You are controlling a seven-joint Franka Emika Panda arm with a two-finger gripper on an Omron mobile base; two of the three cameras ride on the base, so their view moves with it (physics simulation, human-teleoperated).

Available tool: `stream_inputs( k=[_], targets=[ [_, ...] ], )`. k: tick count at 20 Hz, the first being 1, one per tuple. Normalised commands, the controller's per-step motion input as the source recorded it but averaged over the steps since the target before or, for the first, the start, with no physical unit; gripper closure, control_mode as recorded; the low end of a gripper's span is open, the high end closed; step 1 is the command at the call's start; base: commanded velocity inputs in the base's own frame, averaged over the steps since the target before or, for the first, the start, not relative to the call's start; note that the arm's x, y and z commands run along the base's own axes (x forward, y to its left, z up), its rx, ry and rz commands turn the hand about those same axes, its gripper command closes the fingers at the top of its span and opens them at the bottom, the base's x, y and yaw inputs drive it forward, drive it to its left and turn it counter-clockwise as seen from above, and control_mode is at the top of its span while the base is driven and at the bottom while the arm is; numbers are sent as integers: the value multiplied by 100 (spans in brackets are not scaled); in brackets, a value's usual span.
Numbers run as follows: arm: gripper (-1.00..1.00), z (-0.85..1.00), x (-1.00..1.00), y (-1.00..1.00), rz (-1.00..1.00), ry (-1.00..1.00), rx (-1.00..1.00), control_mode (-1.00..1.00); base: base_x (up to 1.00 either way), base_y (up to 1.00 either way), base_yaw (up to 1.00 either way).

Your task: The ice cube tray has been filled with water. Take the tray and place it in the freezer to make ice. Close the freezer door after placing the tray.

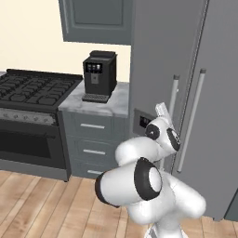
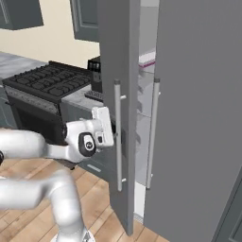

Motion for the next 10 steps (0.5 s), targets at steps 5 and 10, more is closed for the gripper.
stream_inputs(
  k=[5,10],
  targets=[
    [-100,0,38,-99,5,-18,13,-100,0,0,0],
    [-100,8,31,-88,4,-20,12,-100,0,0,0]
  ],
)
